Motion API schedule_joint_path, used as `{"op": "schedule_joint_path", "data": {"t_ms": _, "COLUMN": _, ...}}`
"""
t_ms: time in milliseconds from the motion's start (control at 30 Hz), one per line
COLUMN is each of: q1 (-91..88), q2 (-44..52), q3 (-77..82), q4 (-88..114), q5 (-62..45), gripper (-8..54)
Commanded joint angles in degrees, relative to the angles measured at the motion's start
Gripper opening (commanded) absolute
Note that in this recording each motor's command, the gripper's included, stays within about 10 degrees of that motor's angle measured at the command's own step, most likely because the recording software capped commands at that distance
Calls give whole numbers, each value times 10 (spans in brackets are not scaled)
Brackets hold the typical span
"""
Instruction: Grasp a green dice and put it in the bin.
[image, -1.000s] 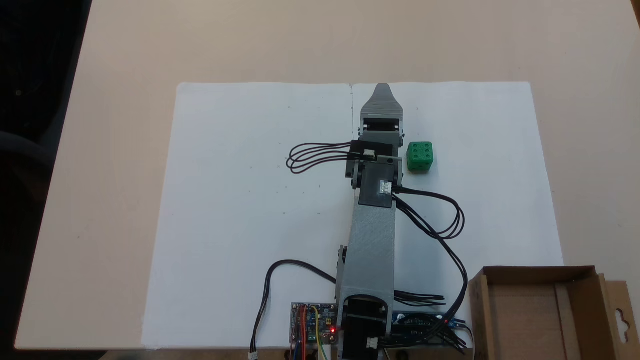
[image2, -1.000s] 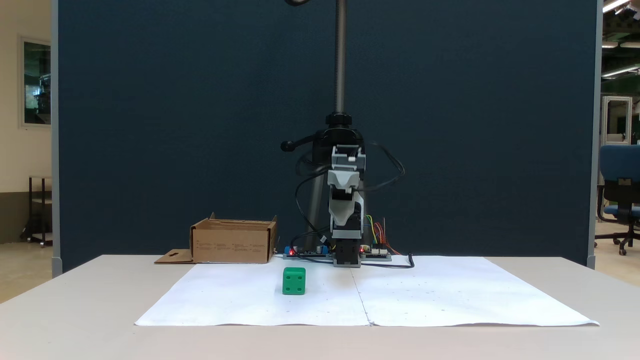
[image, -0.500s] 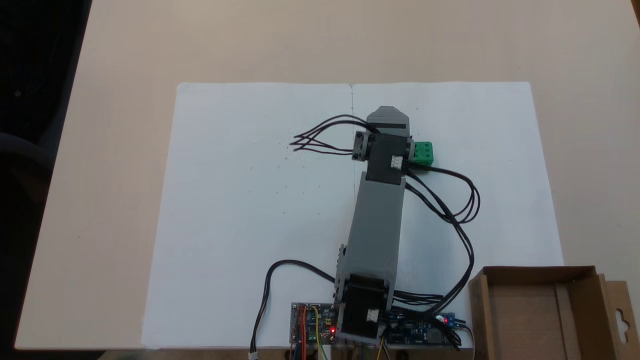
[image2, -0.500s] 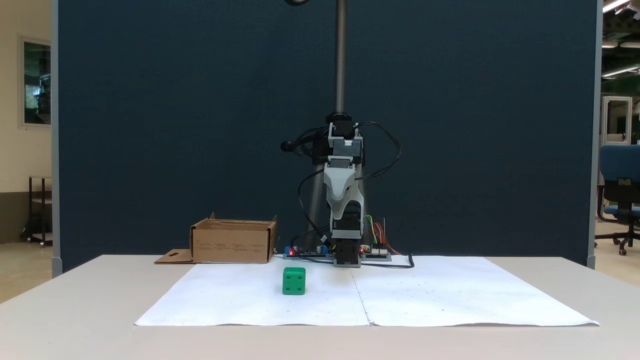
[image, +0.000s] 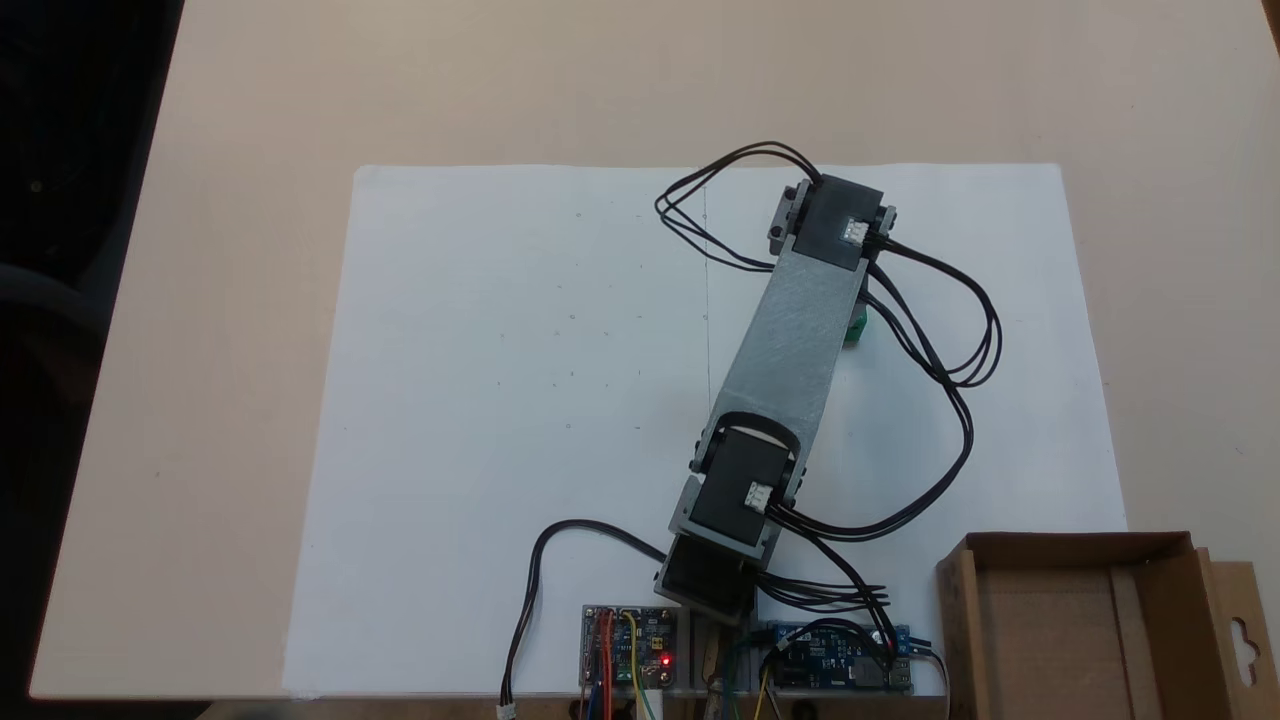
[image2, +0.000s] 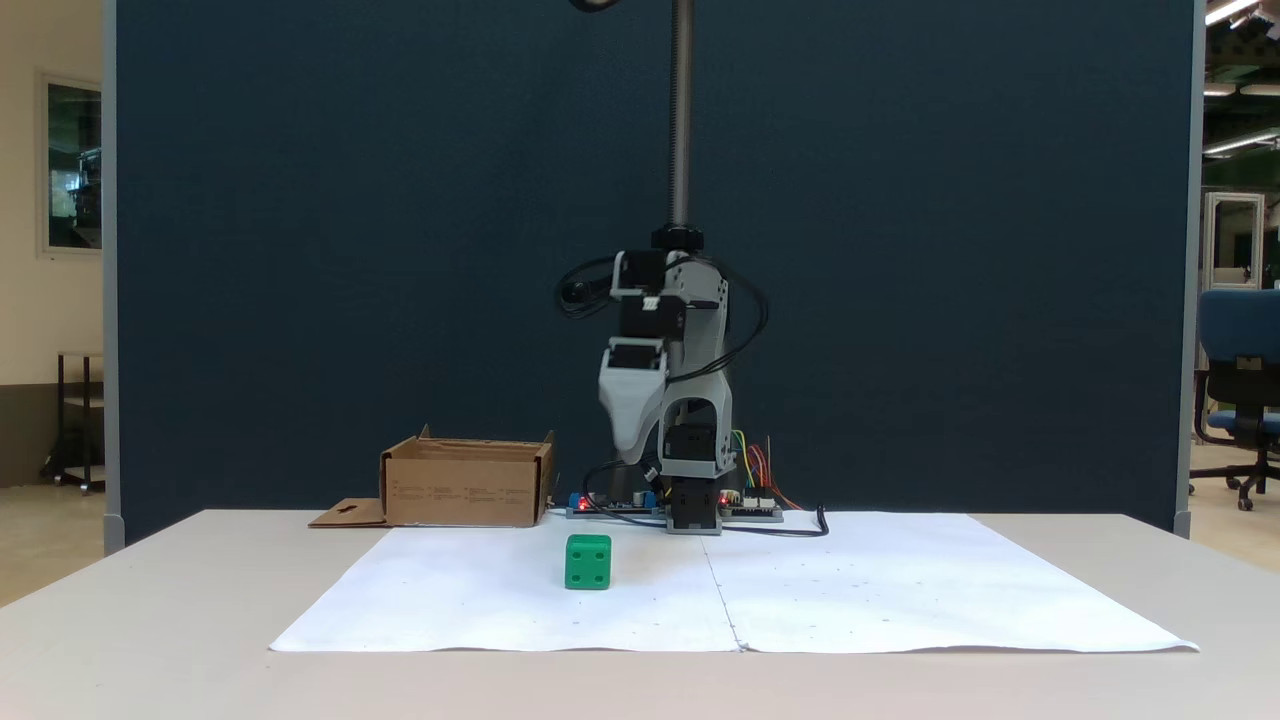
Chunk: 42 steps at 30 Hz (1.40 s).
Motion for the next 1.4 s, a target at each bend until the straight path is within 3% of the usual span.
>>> {"op": "schedule_joint_path", "data": {"t_ms": 0, "q1": 19, "q2": -8, "q3": -31, "q4": 8, "q5": -50, "gripper": 417}}
{"op": "schedule_joint_path", "data": {"t_ms": 1367, "q1": 55, "q2": -178, "q3": -31, "q4": -86, "q5": -96, "gripper": 418}}
